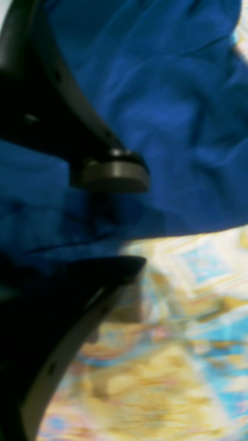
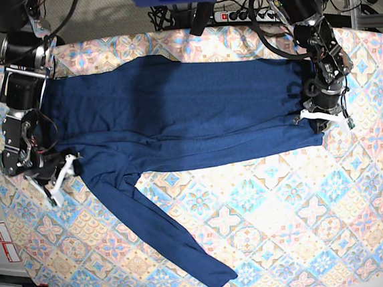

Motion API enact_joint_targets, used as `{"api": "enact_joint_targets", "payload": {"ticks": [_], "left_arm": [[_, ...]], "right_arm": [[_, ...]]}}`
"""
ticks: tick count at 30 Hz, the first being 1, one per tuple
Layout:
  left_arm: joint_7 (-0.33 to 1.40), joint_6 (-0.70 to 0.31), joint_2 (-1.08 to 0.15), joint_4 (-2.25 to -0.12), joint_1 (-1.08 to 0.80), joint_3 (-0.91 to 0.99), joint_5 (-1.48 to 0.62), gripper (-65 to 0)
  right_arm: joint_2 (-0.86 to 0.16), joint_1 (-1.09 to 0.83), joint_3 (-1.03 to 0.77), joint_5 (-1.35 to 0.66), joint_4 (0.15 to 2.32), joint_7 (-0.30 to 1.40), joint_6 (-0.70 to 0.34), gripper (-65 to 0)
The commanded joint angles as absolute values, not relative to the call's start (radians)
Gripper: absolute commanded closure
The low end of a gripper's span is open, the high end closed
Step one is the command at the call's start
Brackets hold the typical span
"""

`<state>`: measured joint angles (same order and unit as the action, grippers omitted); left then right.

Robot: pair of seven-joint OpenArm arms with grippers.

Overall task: Fold the T-shirt properly
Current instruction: 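Regrasp the folded edge of the shirt with both grippers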

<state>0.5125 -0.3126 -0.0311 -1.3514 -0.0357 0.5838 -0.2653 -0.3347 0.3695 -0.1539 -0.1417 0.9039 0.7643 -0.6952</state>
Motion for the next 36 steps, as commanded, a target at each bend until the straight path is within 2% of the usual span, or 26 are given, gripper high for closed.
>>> {"api": "enact_joint_targets", "payload": {"ticks": [1,13,36], "left_arm": [[0.492,-0.32,-0.042,-1.368,-0.024,0.584,-0.277,0.0],[0.49,-0.32,-0.042,-1.368,-0.024,0.584,-0.277,0.0],[0.49,-0.32,-0.038,-1.368,-0.024,0.584,-0.277,0.0]], "right_arm": [[-0.348,0.407,-0.136,-0.159,0.889,0.728,-0.698,-28.5],[-0.348,0.47,-0.073,-0.159,0.63,0.533,-0.698,-28.5],[-0.387,0.466,-0.071,-0.159,0.61,0.478,-0.698,-28.5]]}}
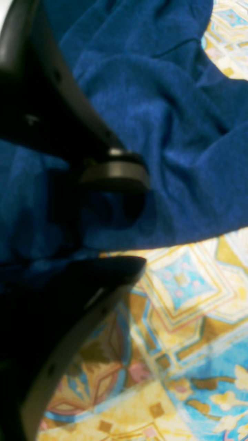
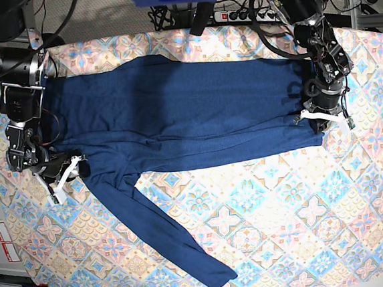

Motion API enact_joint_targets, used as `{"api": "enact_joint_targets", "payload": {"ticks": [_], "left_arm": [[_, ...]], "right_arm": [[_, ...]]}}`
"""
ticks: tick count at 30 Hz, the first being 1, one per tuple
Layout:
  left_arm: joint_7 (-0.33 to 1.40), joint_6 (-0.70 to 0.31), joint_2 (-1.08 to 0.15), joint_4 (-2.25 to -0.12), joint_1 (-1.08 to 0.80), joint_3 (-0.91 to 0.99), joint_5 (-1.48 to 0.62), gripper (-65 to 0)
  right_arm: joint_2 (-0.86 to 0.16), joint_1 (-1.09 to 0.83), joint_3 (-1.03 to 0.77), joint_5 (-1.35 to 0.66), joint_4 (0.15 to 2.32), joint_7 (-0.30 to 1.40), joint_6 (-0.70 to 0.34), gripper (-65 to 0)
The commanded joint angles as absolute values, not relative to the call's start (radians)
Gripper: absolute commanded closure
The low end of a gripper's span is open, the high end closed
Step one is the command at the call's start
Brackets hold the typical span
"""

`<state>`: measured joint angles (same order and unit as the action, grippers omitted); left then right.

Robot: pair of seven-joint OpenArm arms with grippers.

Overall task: Fold the T-shirt properly
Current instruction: 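Regrasp the folded edge of the shirt with both grippers, then fold the shirt again toward the collar with both grippers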

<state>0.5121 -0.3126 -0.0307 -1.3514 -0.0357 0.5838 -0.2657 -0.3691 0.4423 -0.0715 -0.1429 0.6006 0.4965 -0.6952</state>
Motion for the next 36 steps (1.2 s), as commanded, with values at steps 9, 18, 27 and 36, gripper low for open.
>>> {"api": "enact_joint_targets", "payload": {"ticks": [9,18,27,36], "left_arm": [[0.49,-0.32,-0.039,-1.369,-0.024,0.584,-0.277,0.0],[0.49,-0.32,-0.041,-1.369,-0.024,0.584,-0.277,0.0],[0.49,-0.32,-0.041,-1.369,-0.024,0.584,-0.277,0.0],[0.489,-0.32,-0.042,-1.371,-0.03,0.584,-0.277,0.0]], "right_arm": [[-0.383,0.444,-0.071,-0.159,0.559,0.492,-0.698,-24.1],[-0.383,0.424,-0.071,-0.159,0.598,0.587,-0.698,-1.9],[-0.383,0.309,-0.137,-0.163,0.918,0.602,-0.698,-0.6],[-0.381,0.148,-0.275,-0.165,1.216,0.754,-0.698,-0.6]]}}
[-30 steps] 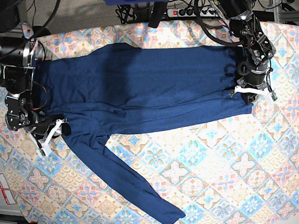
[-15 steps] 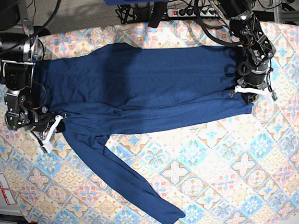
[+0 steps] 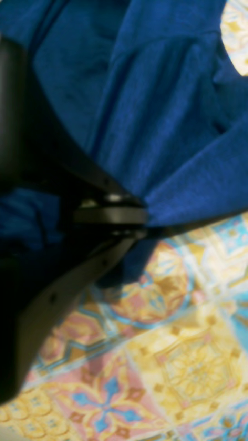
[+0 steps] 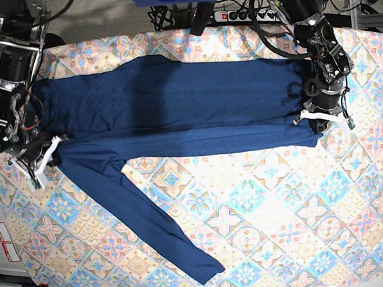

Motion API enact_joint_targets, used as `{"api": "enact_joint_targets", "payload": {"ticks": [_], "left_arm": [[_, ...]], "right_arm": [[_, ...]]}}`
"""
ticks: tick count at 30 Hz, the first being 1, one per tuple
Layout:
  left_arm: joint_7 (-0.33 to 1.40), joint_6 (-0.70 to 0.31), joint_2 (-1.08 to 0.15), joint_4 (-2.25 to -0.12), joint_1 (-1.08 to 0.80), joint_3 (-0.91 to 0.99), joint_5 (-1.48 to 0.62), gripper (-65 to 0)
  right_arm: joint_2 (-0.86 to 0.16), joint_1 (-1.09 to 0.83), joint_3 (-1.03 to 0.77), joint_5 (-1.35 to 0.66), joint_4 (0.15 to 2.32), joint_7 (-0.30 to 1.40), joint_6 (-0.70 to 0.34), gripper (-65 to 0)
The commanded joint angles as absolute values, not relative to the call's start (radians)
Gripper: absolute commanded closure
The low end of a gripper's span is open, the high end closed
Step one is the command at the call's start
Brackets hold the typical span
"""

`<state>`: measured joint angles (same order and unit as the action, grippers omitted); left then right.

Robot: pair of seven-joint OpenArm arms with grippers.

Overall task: Fold the T-shirt properly
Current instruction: 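Fold the shirt again toward the collar with both grippers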

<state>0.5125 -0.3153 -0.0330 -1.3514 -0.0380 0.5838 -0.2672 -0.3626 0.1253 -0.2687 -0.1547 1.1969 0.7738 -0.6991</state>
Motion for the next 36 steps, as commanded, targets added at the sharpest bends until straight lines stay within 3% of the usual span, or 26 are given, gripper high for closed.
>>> {"api": "enact_joint_targets", "payload": {"ticks": [1,10,25,36], "left_arm": [[0.489,-0.32,-0.042,-1.371,-0.031,0.584,-0.277,0.0],[0.49,-0.355,-0.051,-1.38,-0.054,0.587,-0.277,0.0],[0.492,-0.355,-0.054,-1.569,-0.186,0.588,-0.361,0.0],[0.493,-0.355,-0.056,-1.567,-0.217,0.588,-0.377,0.0]], "right_arm": [[-0.381,0.128,-0.286,-0.165,1.242,0.76,-0.698,-0.6],[-0.341,0.013,-0.421,-0.259,1.415,0.894,-0.698,-0.5],[-0.314,-0.019,-0.417,-0.325,1.442,0.938,-0.698,-0.5],[-0.312,-0.082,-0.415,-0.325,1.457,0.938,-0.698,-0.5]]}}
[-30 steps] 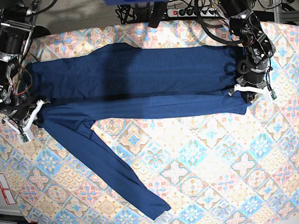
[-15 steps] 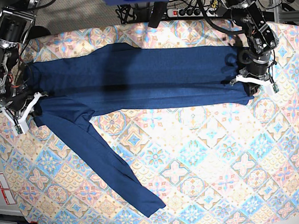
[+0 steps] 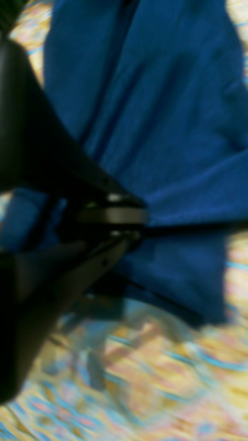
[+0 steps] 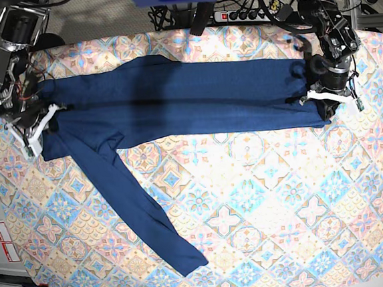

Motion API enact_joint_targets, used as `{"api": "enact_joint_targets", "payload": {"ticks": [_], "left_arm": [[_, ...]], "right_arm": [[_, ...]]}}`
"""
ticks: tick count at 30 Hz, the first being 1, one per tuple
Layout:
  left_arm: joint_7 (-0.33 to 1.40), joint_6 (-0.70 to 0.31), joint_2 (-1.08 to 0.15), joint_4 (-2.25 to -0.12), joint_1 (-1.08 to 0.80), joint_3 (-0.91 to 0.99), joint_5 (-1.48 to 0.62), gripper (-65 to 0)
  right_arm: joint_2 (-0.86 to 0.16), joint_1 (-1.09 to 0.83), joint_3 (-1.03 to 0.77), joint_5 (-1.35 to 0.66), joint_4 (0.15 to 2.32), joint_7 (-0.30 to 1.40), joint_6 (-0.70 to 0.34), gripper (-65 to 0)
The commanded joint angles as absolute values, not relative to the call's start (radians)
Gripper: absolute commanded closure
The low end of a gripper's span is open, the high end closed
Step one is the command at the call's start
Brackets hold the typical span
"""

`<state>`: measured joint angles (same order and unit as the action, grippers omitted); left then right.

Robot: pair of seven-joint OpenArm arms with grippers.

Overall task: Fold the T-shirt properly
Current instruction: 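Fold the shirt again toward the collar with both grippers, then grasp the trailing blue sleeve near the body with the right gripper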

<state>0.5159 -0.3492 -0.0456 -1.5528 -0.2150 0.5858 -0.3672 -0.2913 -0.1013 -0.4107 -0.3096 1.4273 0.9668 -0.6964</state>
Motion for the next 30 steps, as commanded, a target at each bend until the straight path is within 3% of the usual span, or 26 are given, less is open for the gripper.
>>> {"api": "enact_joint_targets", "payload": {"ticks": [1,18,21,30], "left_arm": [[0.493,-0.355,-0.056,-1.567,-0.222,0.588,-0.377,0.0],[0.576,-0.348,-0.056,-1.457,-0.237,0.59,-0.377,0.0],[0.578,-0.348,-0.067,-1.457,-0.242,0.59,-0.377,-0.6],[0.648,-0.346,-0.082,-1.46,-0.249,0.59,-0.384,-25.6]], "right_arm": [[-0.312,-0.082,-0.415,-0.325,1.468,0.938,-0.698,-0.5],[-0.312,-0.096,-0.415,-0.323,1.497,0.934,-0.698,-0.8],[-0.312,-0.094,-0.418,-0.321,1.497,0.932,-0.698,-3.3],[-0.314,-0.021,-0.424,-0.32,1.494,0.937,-0.698,-14.5]]}}
